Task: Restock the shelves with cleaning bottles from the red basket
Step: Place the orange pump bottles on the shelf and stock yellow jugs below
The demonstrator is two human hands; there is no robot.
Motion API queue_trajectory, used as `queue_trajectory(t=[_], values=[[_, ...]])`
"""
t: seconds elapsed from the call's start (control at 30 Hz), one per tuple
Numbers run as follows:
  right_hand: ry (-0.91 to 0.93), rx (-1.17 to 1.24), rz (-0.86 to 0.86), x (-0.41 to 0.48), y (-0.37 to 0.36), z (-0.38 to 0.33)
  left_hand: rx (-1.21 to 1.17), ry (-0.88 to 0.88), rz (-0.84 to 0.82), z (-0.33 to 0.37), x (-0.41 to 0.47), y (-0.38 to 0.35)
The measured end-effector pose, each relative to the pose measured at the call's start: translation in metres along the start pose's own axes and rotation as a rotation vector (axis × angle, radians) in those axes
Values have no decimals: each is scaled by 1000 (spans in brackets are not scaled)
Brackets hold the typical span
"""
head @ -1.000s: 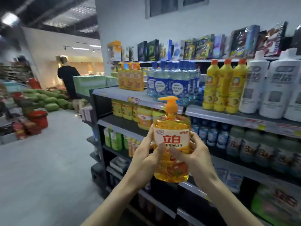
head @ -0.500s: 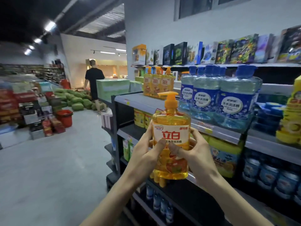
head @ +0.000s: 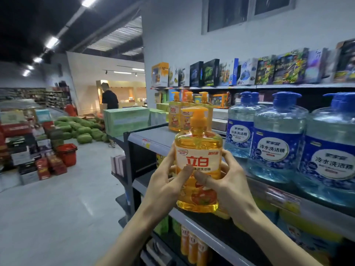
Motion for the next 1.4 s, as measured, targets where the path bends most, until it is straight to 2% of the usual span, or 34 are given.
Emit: queue_trajectory(t=[0.3,0.5,0.8,1.07,1.4], values=[[78,-38,91,79,-57,11,-34,-119,-114,-38,101,55],[145,-73,145,125,-90,17,-87,-113,-220,-59,154,81],[139,-152,114,231,-112,67,-138,-80,-187,-115,256,81],[116,-314,44,340,-132,133,-105,41,-142,-175,355,86],[45,-444,51,380,-149,161,-105,132,-174,-221,404,93]])
Point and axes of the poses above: each hand's wrist, its own x-axis towards the middle knuckle, its own y-axis out of the back of the hand, z = x × y, the point moved 3 cm from there along x, towards the middle knuckle, and after that the axes turned 6 degrees about z, right-handed, at the moved point
